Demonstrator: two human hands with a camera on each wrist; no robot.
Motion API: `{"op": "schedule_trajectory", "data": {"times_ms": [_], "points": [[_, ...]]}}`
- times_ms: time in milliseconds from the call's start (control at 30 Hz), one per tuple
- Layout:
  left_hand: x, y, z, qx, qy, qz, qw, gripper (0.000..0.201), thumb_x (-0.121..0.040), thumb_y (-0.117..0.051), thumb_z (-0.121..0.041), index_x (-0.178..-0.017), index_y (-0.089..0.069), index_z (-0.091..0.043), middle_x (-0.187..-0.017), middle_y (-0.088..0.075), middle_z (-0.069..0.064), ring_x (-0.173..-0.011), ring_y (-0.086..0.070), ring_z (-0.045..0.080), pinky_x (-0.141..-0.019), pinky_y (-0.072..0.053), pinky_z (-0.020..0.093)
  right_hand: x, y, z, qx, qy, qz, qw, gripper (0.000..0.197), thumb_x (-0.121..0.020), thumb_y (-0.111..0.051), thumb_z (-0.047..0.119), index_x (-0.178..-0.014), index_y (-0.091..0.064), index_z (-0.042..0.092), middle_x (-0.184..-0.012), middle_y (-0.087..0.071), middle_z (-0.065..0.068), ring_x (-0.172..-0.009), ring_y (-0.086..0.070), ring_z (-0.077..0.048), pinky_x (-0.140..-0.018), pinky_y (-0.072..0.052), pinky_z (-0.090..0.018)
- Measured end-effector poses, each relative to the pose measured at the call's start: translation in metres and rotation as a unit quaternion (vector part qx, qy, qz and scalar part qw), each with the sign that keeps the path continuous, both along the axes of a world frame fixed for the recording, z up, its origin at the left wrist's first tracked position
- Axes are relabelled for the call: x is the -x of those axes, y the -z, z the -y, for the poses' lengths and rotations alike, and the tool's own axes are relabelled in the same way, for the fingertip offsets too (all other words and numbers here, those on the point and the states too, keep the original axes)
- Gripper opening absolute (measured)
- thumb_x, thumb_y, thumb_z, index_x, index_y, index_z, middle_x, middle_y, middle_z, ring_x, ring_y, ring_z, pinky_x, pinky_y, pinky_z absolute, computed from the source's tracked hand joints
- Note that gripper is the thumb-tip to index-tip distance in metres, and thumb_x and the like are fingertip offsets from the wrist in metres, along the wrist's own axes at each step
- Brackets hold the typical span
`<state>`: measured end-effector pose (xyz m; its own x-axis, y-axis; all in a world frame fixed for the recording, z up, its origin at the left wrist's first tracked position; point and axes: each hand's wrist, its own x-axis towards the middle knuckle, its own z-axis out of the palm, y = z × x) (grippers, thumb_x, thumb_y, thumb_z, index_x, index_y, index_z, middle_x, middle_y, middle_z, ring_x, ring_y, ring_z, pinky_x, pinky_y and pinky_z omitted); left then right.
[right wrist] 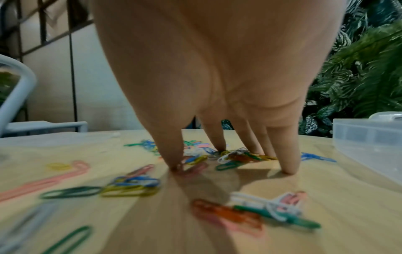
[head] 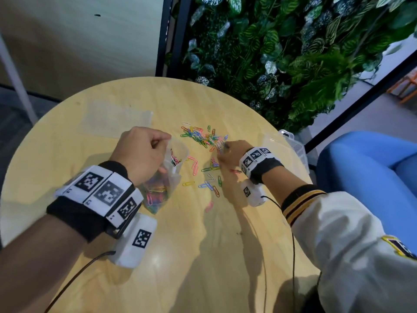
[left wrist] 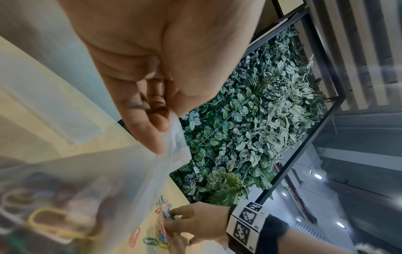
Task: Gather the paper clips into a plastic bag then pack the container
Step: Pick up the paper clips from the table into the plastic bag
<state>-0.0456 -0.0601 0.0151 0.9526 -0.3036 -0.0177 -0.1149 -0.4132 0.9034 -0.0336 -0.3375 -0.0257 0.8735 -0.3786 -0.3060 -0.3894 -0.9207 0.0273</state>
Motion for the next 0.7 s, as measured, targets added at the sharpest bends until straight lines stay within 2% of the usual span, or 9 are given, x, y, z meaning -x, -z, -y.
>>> {"op": "schedule_trajectory", "data": {"times_ms": [100,267,367,433,500,567,600,667,700], "points": [[0.003,-0.003,-0.002,-0.005,0.002,0.002,1.000,0.023,-0.098,-0.054,-0.015,-0.110,-0.072,-0.019,-0.070,-0.066,-0.013,-0.050,-0.069,0.012,-0.053,-0.048,0.006,0.006,-0.004,-0.015,0.005,0.012,0.010,1.000,0.031,-0.096,-0.046,0.028,-0.106,-0.071,0.012,-0.100,-0.070,-0.007,-0.093,-0.066,-0.028,-0.076,-0.051,-0.031],[0.003,-0.003,-0.004,-0.007,0.001,-0.001,1.000,0.024,-0.097,-0.054,-0.013,-0.109,-0.073,-0.020,-0.060,-0.065,-0.013,-0.049,-0.069,0.012,-0.057,-0.052,0.012,0.022,0.005,-0.035,0.007,-0.006,0.027,1.000,0.029,-0.087,-0.068,0.034,-0.098,-0.071,0.008,-0.085,-0.063,-0.010,-0.073,-0.055,-0.025,-0.063,-0.045,-0.027],[0.003,-0.003,-0.003,-0.008,0.005,-0.005,1.000,0.023,-0.097,-0.054,-0.013,-0.109,-0.073,-0.020,-0.058,-0.065,-0.014,-0.051,-0.071,0.015,-0.063,-0.056,0.019,0.035,0.001,-0.037,-0.049,0.015,0.045,0.998,0.023,-0.087,-0.068,0.030,-0.091,-0.075,0.008,-0.086,-0.070,-0.009,-0.072,-0.060,-0.023,-0.067,-0.052,-0.028],[0.002,0.000,-0.002,-0.007,0.007,-0.012,1.000,0.023,-0.097,-0.055,-0.013,-0.110,-0.073,-0.018,-0.061,-0.067,-0.010,-0.053,-0.071,0.016,-0.065,-0.058,0.026,0.047,0.000,-0.035,-0.163,0.069,0.114,0.978,0.018,-0.087,-0.070,0.023,-0.087,-0.078,0.007,-0.084,-0.074,-0.006,-0.065,-0.064,-0.015,-0.060,-0.053,-0.019],[0.003,0.002,0.000,-0.007,0.009,-0.019,1.000,0.023,-0.097,-0.056,-0.013,-0.112,-0.072,-0.018,-0.065,-0.070,-0.005,-0.053,-0.071,0.015,-0.065,-0.059,0.029,0.056,-0.005,-0.039,-0.338,0.171,0.163,0.911,0.014,-0.082,-0.075,0.018,-0.081,-0.076,0.004,-0.082,-0.075,-0.010,-0.064,-0.068,-0.014,-0.056,-0.054,-0.015],[0.004,0.006,0.001,-0.002,0.013,-0.028,1.000,0.023,-0.097,-0.056,-0.012,-0.115,-0.071,-0.017,-0.067,-0.072,0.000,-0.055,-0.072,0.017,-0.073,-0.061,0.035,0.061,-0.014,-0.050,-0.500,0.224,0.203,0.811,0.012,-0.081,-0.075,0.008,-0.082,-0.072,-0.003,-0.084,-0.072,-0.018,-0.075,-0.072,-0.024,-0.076,-0.061,-0.030],[0.005,0.008,0.002,0.004,0.015,-0.037,0.999,0.023,-0.097,-0.056,-0.012,-0.115,-0.070,-0.016,-0.066,-0.072,0.002,-0.056,-0.072,0.019,-0.076,-0.061,0.038,0.061,-0.022,-0.056,-0.562,0.228,0.226,0.762,0.009,-0.082,-0.072,0.003,-0.084,-0.071,-0.007,-0.081,-0.070,-0.018,-0.075,-0.071,-0.024,-0.079,-0.061,-0.032],[0.005,0.010,0.004,0.024,0.019,-0.062,0.998,0.023,-0.097,-0.056,-0.010,-0.116,-0.070,-0.014,-0.064,-0.071,0.005,-0.057,-0.073,0.024,-0.078,-0.061,0.043,0.060,-0.044,-0.070,-0.646,0.222,0.253,0.685,0.005,-0.085,-0.067,-0.003,-0.084,-0.068,-0.009,-0.078,-0.067,-0.014,-0.068,-0.068,-0.018,-0.073,-0.060,-0.024],[0.005,0.011,0.005,0.034,0.020,-0.076,0.996,0.023,-0.097,-0.056,-0.010,-0.115,-0.070,-0.013,-0.063,-0.070,0.007,-0.058,-0.072,0.026,-0.078,-0.061,0.044,0.060,-0.053,-0.077,-0.667,0.213,0.258,0.666,0.005,-0.086,-0.066,-0.004,-0.081,-0.067,-0.006,-0.078,-0.066,-0.013,-0.067,-0.068,-0.017,-0.070,-0.060,-0.021]]}}
